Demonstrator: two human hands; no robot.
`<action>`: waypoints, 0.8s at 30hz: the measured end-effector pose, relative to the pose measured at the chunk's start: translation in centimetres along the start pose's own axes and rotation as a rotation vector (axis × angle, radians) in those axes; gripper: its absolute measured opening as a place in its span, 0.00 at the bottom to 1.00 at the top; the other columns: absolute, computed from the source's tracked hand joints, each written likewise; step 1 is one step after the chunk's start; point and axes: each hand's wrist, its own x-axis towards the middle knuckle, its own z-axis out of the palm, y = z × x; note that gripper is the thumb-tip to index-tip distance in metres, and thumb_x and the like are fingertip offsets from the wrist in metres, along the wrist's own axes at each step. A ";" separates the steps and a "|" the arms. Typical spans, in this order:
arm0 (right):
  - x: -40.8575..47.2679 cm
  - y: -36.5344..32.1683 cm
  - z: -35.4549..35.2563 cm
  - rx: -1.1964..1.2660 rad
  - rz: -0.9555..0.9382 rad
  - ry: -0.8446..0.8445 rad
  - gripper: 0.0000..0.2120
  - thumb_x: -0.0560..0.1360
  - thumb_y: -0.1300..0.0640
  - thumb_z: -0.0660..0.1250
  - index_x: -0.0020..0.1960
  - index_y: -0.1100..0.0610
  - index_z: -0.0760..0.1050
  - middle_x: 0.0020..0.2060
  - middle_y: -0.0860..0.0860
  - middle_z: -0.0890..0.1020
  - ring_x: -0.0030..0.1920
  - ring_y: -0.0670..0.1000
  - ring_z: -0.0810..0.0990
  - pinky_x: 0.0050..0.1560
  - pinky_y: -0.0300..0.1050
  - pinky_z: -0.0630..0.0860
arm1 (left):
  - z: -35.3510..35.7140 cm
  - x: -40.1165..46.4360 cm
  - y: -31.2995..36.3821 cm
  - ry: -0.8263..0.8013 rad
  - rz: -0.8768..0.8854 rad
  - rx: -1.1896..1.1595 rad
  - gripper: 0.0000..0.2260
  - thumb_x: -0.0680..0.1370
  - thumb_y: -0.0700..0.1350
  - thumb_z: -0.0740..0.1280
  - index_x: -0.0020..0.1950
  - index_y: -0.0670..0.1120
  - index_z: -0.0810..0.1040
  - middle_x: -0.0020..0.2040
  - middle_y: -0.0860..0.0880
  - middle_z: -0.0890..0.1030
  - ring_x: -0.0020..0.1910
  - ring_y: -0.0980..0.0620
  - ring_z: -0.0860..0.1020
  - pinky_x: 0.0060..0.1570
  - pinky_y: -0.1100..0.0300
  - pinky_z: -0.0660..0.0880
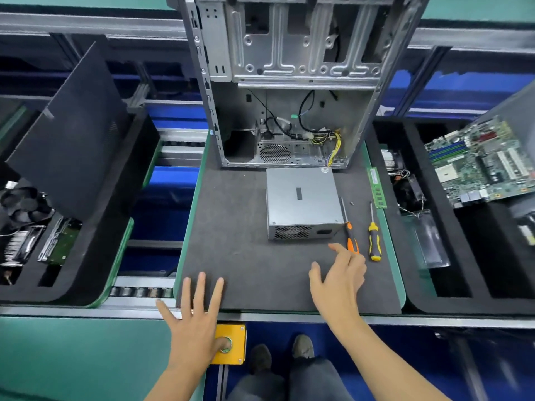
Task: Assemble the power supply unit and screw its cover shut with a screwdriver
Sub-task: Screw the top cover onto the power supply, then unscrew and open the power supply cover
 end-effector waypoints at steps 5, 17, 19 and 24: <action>4.6 1.7 -1.7 -0.165 0.212 0.076 0.35 0.70 0.41 0.73 0.69 0.55 0.66 0.63 0.60 0.67 0.59 0.63 0.66 0.58 0.60 0.66 | -1.0 -0.9 1.5 -0.017 0.101 -0.002 0.69 0.37 0.54 0.86 0.76 0.49 0.62 0.73 0.37 0.71 0.72 0.33 0.70 0.61 0.17 0.55; 10.0 -1.1 0.5 -0.164 0.256 -0.417 0.13 0.76 0.57 0.63 0.58 0.62 0.67 0.55 0.59 0.77 0.56 0.64 0.76 0.47 0.50 0.69 | -6.9 2.9 5.4 0.313 0.118 -0.557 0.24 0.76 0.59 0.59 0.71 0.55 0.71 0.63 0.57 0.70 0.61 0.53 0.65 0.60 0.51 0.62; 9.4 -1.4 0.0 -0.024 0.282 -0.421 0.11 0.76 0.56 0.63 0.54 0.61 0.66 0.48 0.56 0.77 0.49 0.62 0.76 0.43 0.49 0.68 | -7.2 3.6 6.4 0.285 0.130 -0.638 0.17 0.80 0.56 0.62 0.69 0.58 0.70 0.63 0.60 0.70 0.62 0.56 0.65 0.62 0.55 0.61; 7.1 -1.9 -1.9 0.380 0.315 -0.468 0.06 0.78 0.54 0.63 0.52 0.55 0.69 0.41 0.51 0.77 0.40 0.55 0.76 0.42 0.50 0.76 | -8.0 5.8 8.8 0.146 0.024 -0.988 0.10 0.81 0.47 0.66 0.57 0.63 0.76 0.51 0.57 0.82 0.52 0.61 0.77 0.49 0.72 0.72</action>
